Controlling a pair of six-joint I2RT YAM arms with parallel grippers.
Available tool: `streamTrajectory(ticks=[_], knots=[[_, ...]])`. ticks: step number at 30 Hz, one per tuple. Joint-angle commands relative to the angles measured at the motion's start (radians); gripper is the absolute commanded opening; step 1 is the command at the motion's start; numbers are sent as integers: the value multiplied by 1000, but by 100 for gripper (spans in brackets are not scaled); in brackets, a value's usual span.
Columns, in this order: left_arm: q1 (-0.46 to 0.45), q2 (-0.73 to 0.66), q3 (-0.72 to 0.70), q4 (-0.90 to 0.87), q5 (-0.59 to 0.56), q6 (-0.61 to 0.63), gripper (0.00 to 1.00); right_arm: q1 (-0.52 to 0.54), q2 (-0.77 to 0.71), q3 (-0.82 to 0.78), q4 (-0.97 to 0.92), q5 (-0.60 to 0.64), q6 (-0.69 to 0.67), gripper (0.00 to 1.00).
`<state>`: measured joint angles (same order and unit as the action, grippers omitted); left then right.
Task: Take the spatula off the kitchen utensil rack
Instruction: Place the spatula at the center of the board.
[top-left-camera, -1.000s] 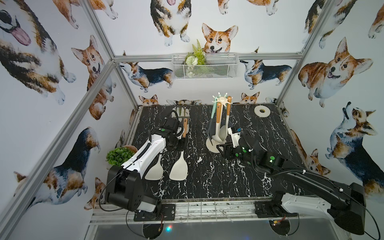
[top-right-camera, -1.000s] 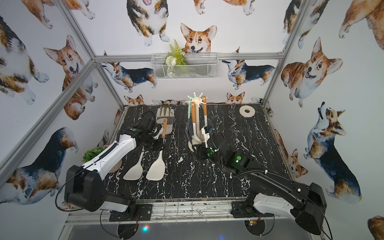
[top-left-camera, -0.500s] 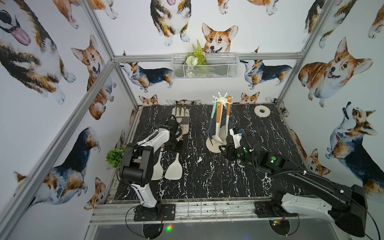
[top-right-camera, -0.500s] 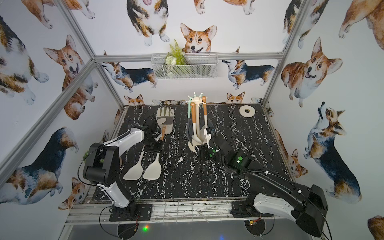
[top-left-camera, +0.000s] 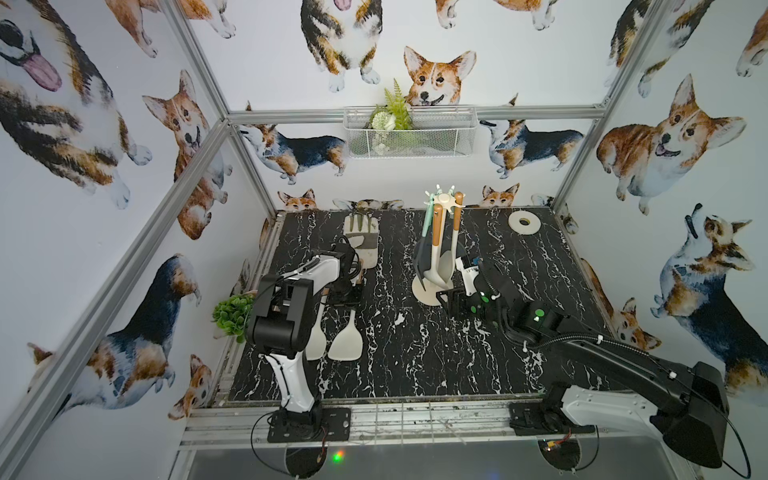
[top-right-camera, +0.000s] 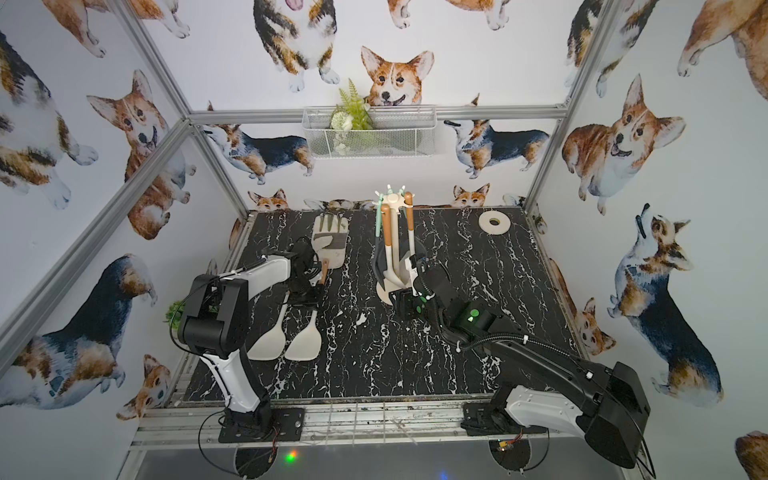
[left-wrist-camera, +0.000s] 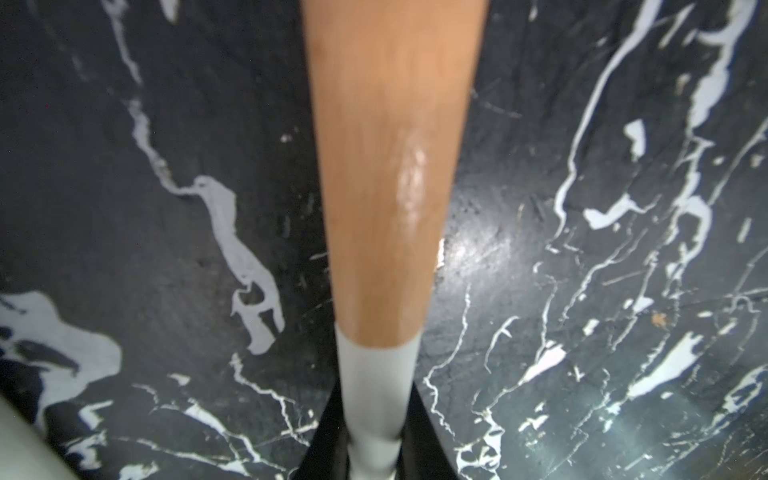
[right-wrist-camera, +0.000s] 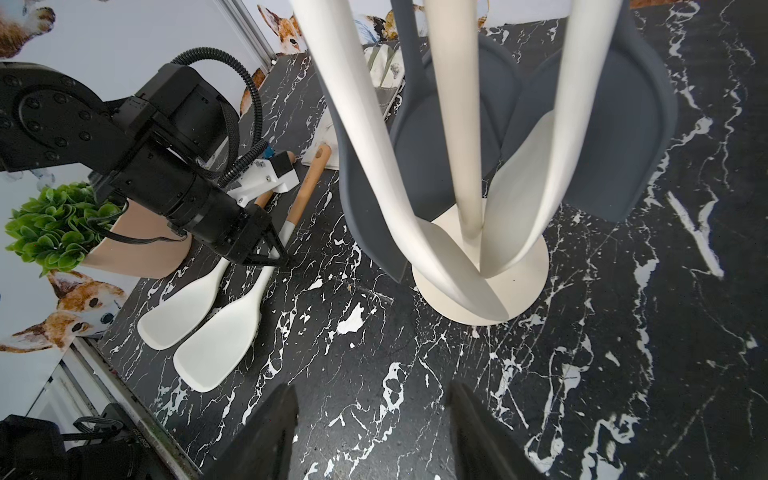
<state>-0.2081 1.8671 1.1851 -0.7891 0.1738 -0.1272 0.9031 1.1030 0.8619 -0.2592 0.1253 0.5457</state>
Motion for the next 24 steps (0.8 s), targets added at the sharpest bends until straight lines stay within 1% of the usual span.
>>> streamTrajectory(ticks=[1,5,9,15,19,24], knots=[[3,14,-4,-12,-34,5,0,0,-2,11,-4,0,-12,66],[3,11,-7,-16,-46,-2,0,0,-6,12,-10,4,-16,67],[2,4,-13,-15,-57,-12,13,-1,-16,10,-15,10,-18,67],[3,-17,-15,-15,-54,-29,26,-10,-37,22,-37,29,-32,68],[2,-37,-9,-18,-57,-29,33,-25,-55,29,-49,37,-38,69],[3,-58,3,-31,-52,-28,39,-35,-69,32,-60,43,-44,69]])
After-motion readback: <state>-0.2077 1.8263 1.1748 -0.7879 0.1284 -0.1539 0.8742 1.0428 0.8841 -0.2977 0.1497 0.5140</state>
